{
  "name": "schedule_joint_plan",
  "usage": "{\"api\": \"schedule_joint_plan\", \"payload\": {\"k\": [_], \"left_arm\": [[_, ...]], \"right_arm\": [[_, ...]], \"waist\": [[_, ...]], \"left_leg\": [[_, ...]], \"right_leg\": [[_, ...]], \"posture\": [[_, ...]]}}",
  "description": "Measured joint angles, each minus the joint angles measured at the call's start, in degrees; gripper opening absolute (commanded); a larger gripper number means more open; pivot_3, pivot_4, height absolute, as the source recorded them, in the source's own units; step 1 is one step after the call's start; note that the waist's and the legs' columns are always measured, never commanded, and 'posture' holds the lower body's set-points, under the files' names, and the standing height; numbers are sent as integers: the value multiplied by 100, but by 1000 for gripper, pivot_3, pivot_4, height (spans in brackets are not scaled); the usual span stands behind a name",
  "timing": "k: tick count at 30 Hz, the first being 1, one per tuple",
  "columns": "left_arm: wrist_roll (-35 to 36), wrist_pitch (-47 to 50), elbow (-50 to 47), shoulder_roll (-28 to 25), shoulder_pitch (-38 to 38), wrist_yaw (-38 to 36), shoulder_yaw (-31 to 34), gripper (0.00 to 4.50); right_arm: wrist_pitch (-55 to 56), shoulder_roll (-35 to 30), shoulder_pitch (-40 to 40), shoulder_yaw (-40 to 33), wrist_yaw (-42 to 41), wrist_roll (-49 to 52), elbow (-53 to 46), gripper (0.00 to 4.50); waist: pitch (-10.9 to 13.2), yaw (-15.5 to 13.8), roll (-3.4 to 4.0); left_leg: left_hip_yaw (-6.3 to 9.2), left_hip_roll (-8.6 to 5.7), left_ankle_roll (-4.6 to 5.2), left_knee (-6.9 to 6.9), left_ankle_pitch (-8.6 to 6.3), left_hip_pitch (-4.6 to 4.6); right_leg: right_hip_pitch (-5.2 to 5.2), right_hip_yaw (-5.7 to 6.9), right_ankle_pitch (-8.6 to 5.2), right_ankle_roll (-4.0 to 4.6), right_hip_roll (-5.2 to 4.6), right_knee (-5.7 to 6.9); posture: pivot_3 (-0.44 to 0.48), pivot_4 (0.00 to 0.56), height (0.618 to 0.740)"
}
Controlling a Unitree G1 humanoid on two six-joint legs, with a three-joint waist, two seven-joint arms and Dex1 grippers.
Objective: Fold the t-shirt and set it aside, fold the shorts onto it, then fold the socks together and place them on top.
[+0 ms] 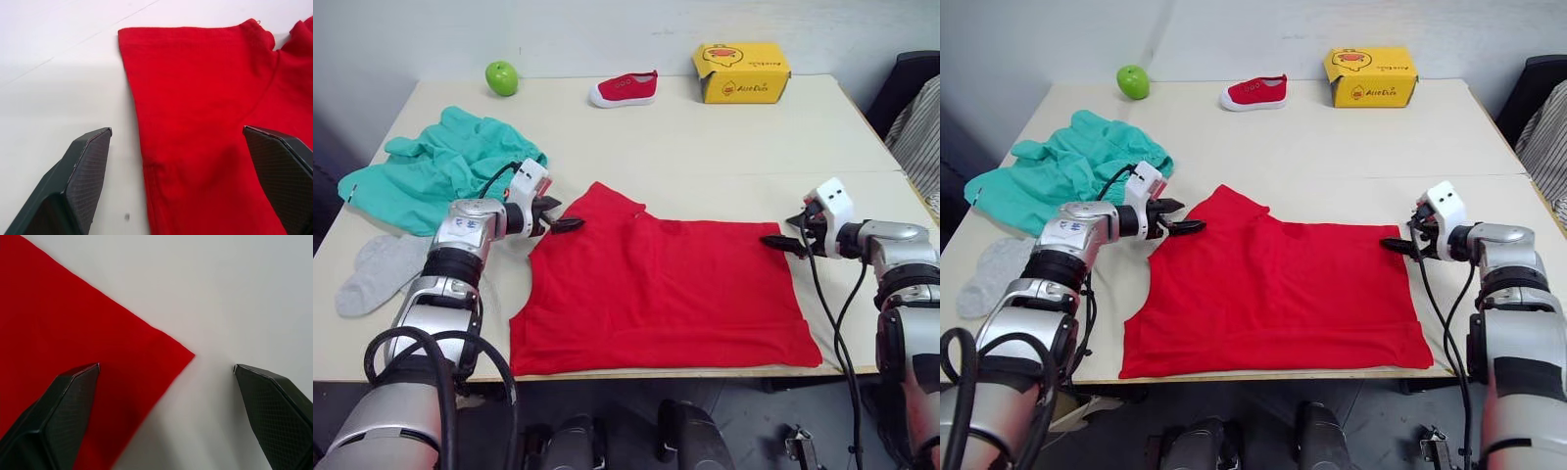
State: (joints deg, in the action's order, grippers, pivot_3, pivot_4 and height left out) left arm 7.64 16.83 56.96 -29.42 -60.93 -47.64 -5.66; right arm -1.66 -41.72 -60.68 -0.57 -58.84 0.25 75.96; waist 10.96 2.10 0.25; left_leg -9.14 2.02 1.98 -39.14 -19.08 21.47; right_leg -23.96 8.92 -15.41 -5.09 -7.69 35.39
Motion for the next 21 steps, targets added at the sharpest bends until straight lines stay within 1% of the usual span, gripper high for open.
{"api": "schedule_joint_plan", "payload": {"k": [2,5,10,13,14,16,17,20,21], "left_arm": [[-119,-86,199,21,-37,21,3,4500],[-271,-270,531,83,-142,95,26,4500],[-463,-498,993,192,-377,197,94,4500],[-464,-437,1293,284,-549,212,271,4500],[-490,-430,1365,316,-607,218,283,4500],[-553,-433,1399,379,-653,238,287,4500],[-582,-432,1446,408,-695,254,288,4500],[-647,-444,1569,483,-790,339,299,3937],[-674,-463,1577,511,-793,382,312,3603]], "right_arm": [[-1,38,-18,-3,8,-14,5,4462],[-39,103,-24,-99,75,-16,15,3851],[-112,161,-36,-213,76,-35,16,2086],[-122,170,-48,-225,1,-71,18,1064],[-125,178,-57,-225,-36,-81,19,662],[-125,184,-64,-225,-87,-84,19,29],[-119,184,-68,-225,-117,-87,19,29],[-96,184,-71,-225,-232,-92,19,0],[-83,184,-71,-225,-287,-92,19,0]], "waist": [[0,22,0],[0,49,0],[0,89,0],[0,90,0],[0,89,0],[0,88,0],[0,86,0],[0,87,0],[0,89,0]], "left_leg": [[4,0,0,0,0,0],[24,3,-1,0,0,-1],[28,2,0,-1,1,-4],[30,2,2,-1,2,-4],[31,0,2,-1,2,-4],[32,-1,3,-1,3,-4],[34,-1,3,-1,3,-3],[34,-3,4,-1,3,-3],[35,-3,4,-1,3,-3]], "right_leg": [[0,1,0,0,1,1],[0,0,0,0,-1,4],[0,-2,0,0,-4,10],[0,-1,0,0,-6,11],[0,-1,0,0,-8,12],[1,-1,0,0,-10,13],[1,-1,0,0,-10,13],[0,-1,0,0,-11,14],[0,-1,0,0,-11,14]], "posture": [[0,150,740],[0,150,740],[0,150,740],[0,150,740],[0,150,740],[0,150,740],[0,150,740],[0,150,740],[0,150,740]]}}
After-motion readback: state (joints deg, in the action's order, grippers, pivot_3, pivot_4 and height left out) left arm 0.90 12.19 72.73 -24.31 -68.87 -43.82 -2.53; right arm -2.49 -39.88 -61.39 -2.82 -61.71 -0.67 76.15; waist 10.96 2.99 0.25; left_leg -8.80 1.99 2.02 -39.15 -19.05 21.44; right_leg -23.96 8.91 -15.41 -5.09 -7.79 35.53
